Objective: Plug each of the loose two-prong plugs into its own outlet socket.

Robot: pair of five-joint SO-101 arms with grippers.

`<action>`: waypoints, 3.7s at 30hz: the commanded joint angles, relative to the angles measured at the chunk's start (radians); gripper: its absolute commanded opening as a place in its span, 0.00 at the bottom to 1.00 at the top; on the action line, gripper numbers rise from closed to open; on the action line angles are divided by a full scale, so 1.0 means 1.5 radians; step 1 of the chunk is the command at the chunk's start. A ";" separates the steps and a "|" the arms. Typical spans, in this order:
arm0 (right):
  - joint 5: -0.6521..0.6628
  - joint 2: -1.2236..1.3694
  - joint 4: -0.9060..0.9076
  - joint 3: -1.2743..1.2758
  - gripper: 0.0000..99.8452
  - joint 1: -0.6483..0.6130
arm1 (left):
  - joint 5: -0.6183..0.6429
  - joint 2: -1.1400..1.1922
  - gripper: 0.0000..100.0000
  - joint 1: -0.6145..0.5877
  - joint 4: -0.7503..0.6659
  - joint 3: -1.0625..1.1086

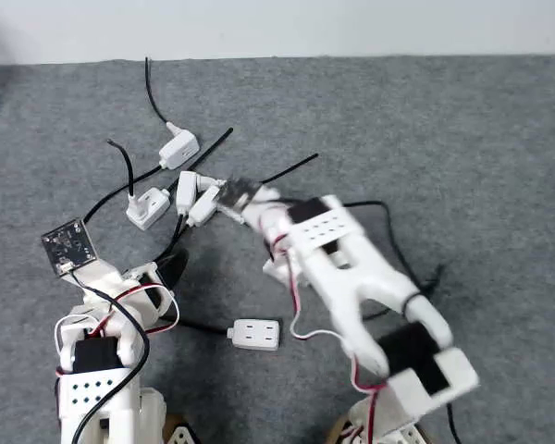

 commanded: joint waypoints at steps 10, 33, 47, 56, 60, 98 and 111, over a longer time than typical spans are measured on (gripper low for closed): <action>0.182 0.053 -0.054 -0.030 0.01 0.132 | -0.005 -0.007 0.35 -0.004 0.001 -0.003; 0.183 0.133 0.219 -0.260 0.21 0.098 | -0.005 -0.007 0.35 -0.005 0.001 -0.002; 0.183 0.236 0.186 -0.274 0.21 0.144 | -0.005 -0.007 0.35 -0.005 0.001 -0.002; 0.180 0.234 0.192 -0.277 0.21 0.127 | -0.005 -0.007 0.35 -0.004 0.001 -0.002; 0.182 0.176 0.226 -0.302 0.21 0.132 | -0.005 -0.007 0.35 -0.004 0.001 -0.002; 0.139 0.222 0.189 -0.297 0.21 0.092 | -0.005 -0.007 0.35 -0.005 0.001 -0.003; 0.121 0.219 0.211 -0.282 0.21 0.085 | -0.005 -0.007 0.35 -0.005 0.001 -0.003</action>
